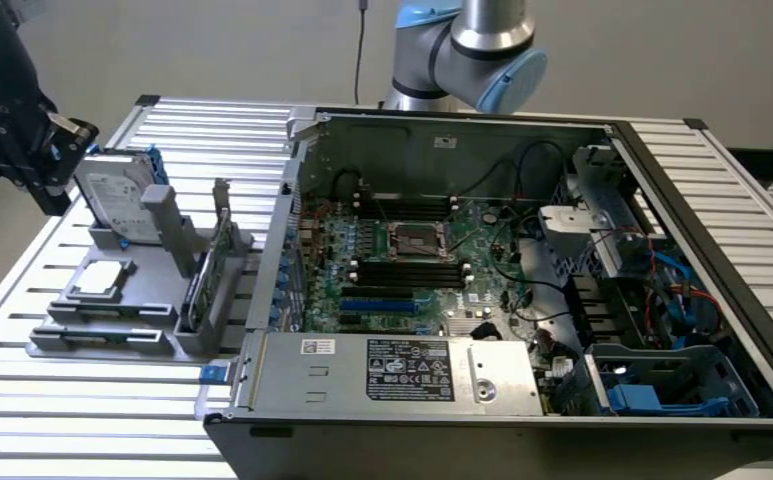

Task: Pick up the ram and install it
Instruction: 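Pick up the ram and move it above insertion slot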

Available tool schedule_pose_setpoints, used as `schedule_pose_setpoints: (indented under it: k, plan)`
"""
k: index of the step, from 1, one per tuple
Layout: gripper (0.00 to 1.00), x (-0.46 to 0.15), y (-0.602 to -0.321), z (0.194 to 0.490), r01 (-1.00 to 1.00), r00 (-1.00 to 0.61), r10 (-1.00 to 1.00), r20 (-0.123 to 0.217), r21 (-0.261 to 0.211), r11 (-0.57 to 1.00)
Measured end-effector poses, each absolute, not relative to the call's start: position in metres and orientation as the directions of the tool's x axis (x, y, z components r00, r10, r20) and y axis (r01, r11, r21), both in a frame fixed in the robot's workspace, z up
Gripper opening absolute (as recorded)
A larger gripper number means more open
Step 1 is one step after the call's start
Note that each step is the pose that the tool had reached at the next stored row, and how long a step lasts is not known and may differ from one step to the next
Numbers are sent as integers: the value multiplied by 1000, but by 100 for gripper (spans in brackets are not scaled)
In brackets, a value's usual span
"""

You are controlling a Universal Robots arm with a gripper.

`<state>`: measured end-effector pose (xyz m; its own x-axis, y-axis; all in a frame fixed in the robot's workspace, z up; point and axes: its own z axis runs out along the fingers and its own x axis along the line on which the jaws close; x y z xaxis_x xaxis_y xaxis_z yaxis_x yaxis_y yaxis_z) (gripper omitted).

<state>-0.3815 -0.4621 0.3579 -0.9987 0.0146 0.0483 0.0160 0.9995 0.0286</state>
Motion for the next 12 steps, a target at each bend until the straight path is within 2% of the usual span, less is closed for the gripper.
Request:
schedule_pose_setpoints:
  k: [12]
  plan:
    - [11,-382,-462,358,-140,-989,-141,48,29,990]
